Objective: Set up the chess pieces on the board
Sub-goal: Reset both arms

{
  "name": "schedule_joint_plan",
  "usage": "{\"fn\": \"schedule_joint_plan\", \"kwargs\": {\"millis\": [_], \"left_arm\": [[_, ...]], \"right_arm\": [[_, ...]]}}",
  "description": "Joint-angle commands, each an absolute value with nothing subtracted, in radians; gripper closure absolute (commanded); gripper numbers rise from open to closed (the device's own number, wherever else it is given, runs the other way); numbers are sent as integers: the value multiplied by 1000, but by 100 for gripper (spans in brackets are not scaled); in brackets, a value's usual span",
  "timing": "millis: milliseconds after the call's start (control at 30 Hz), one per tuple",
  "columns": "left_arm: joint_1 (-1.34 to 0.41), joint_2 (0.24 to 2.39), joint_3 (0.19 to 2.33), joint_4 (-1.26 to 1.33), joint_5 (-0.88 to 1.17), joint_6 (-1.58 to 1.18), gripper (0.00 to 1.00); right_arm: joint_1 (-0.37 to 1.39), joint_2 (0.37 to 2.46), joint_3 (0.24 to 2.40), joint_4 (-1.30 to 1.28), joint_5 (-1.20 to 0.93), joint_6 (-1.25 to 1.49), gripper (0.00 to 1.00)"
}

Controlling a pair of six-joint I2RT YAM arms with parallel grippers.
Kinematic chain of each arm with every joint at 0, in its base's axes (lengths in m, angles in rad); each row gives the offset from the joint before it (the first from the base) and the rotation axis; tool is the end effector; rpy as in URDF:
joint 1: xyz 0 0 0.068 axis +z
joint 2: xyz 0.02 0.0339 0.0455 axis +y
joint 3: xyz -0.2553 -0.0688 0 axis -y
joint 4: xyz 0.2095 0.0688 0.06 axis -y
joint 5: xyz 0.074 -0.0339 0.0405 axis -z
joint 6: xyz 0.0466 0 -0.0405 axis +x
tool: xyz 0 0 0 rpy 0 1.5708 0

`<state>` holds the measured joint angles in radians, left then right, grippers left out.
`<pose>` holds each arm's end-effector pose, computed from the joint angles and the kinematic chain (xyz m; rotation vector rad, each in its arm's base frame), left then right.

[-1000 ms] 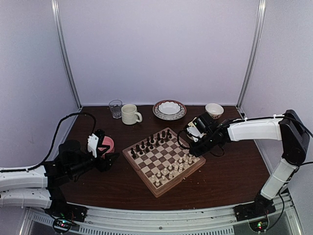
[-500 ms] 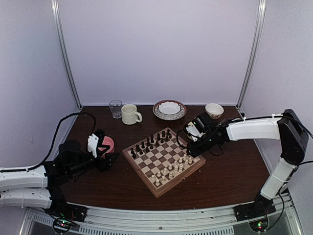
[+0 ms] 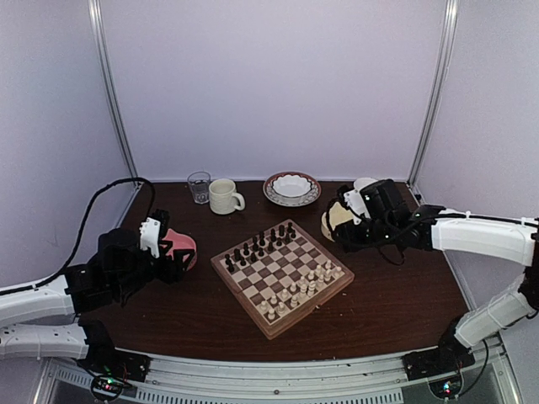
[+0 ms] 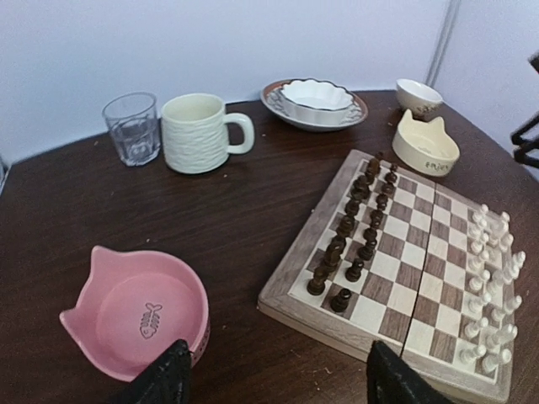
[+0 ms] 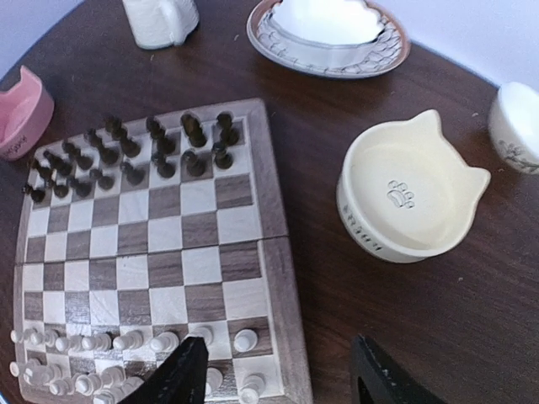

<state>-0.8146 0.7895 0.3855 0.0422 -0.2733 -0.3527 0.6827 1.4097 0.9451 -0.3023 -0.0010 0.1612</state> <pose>0.1242 -0.1133 0.2255 0.2653 1.9352 -0.5171 0.2173 0.1767 0.2416 -0.6131 2.2957 0.4148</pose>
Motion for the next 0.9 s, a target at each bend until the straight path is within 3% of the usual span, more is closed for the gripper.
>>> {"fn": "schedule_joint_plan", "kwargs": {"millis": [0,33,233,400,500,600,700,867], "left_arm": [[-818,759,482,-188,-452,-468,13],[-818,756,492,-217,-463,-475,4],[-798,852,686,-428,-585,-507,3],[-736,943,799,-455,-642,-371,2],[-644,949,776,-375,-615,-302,2],[-521,942,703,-240,-491,-223,2],[-449,951,608,-109,-466,-118,2],[-342,971,532,-6,-412,-80,2]], "right_arm": [[676,1231,820,-154,231,147,33],[676,1188,786,-121,277,138,30],[655,975,616,53,514,128,3],[611,898,376,476,697,-131,0],[539,904,281,656,594,-248,1],[375,961,320,531,356,-188,1],[224,1124,310,654,210,-129,1],[131,1468,309,1023,131,-155,1]]}}
